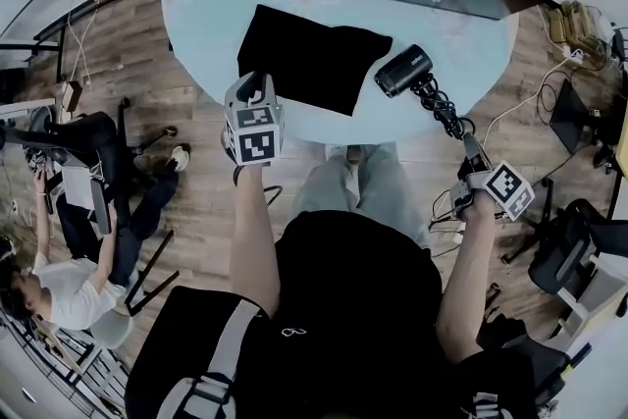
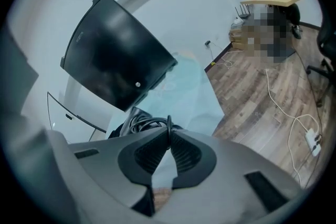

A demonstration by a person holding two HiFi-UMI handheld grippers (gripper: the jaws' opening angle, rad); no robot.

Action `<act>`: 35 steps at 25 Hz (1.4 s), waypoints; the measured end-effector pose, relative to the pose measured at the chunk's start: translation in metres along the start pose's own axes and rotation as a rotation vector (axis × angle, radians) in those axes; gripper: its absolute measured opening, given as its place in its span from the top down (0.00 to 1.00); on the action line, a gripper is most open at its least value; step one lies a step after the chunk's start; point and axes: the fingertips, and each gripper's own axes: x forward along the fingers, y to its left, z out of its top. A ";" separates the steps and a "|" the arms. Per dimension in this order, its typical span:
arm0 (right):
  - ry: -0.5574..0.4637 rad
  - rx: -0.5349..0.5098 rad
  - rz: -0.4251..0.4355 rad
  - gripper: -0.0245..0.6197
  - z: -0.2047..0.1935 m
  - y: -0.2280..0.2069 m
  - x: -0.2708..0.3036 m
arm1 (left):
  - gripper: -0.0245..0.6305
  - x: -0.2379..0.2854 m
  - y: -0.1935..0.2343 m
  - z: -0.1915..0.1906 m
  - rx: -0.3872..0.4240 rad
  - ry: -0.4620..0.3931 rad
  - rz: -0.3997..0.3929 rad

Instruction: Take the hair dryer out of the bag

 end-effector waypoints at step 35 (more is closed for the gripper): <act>0.539 -0.485 0.163 0.89 -0.148 0.109 0.049 | 0.95 -0.012 -0.113 0.083 -0.037 -0.169 -0.268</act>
